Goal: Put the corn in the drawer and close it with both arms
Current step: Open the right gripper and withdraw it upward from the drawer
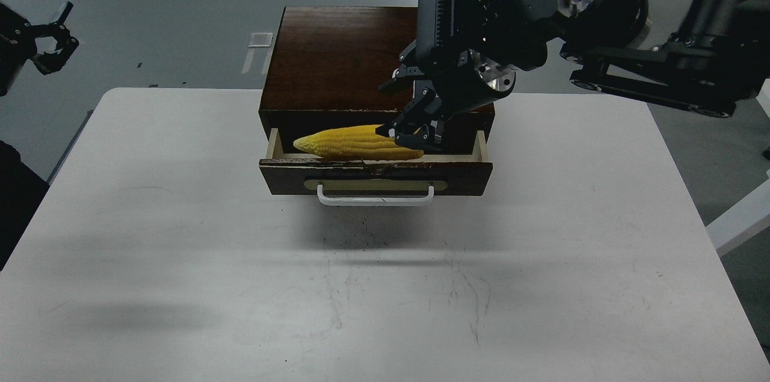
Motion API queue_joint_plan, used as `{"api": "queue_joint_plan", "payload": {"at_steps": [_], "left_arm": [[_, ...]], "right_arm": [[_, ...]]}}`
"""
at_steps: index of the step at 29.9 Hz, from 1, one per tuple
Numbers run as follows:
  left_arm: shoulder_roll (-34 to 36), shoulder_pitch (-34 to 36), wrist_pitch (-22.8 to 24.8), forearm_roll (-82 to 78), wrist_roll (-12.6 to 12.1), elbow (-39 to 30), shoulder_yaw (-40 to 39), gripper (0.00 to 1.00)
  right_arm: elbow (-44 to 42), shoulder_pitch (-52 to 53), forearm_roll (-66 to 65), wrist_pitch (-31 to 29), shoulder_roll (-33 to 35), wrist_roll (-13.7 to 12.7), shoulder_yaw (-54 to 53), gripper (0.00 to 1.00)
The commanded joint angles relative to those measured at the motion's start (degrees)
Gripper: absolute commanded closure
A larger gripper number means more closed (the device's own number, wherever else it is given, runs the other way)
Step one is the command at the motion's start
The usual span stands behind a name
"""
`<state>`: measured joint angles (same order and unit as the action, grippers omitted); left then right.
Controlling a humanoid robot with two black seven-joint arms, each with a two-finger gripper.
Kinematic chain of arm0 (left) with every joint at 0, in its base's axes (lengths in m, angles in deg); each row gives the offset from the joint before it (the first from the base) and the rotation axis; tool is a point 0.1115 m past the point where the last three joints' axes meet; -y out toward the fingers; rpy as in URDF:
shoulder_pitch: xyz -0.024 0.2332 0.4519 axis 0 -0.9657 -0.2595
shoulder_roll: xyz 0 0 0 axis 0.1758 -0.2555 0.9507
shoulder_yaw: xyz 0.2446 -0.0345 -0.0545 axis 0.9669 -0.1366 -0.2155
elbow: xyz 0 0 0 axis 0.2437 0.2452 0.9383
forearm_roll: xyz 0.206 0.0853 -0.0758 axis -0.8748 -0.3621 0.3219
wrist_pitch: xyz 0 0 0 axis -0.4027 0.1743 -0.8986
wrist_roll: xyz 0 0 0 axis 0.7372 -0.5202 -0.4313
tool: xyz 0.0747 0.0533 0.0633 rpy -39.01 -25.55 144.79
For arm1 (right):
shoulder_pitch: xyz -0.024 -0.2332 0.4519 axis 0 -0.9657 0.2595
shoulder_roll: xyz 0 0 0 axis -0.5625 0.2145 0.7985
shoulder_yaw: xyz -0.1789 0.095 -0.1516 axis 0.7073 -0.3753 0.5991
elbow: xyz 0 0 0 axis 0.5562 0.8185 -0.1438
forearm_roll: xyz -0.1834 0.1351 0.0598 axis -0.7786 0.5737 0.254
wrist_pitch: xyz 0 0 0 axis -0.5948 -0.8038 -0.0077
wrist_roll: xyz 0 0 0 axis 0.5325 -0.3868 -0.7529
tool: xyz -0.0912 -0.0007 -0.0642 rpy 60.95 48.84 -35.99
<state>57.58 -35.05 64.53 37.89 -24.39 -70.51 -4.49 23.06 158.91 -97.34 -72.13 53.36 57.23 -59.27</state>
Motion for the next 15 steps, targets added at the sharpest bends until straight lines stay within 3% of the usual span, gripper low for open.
{"api": "queue_joint_plan", "payload": {"at_steps": [1,6,7,11,15], "left_arm": [[0.0,0.0,0.0,0.0,0.0,0.1,-0.1,0.02],[0.3,0.0,0.0,0.1,0.0,0.1,-0.1,0.02],[0.5,0.0,0.0,0.1,0.0,0.1,-0.1,0.02],[1.8,0.0,0.0,0.1,0.0,-0.2,-0.1,0.02],[1.9,-0.3,0.0,0.1,-0.1,-0.2,-0.1,0.02]], "right_arm": [[0.0,0.1,0.0,0.0,0.1,0.0,0.0,0.3],[0.0,0.1,0.9,0.0,0.7,-0.1,-0.7,0.15],[0.0,0.2,1.1,0.1,1.2,-0.1,-1.5,0.08],[-0.4,-0.2,6.8,-0.3,5.9,-0.4,-8.6,0.01],[-0.5,0.2,19.0,-0.4,10.8,-0.6,-11.3,0.0]]}}
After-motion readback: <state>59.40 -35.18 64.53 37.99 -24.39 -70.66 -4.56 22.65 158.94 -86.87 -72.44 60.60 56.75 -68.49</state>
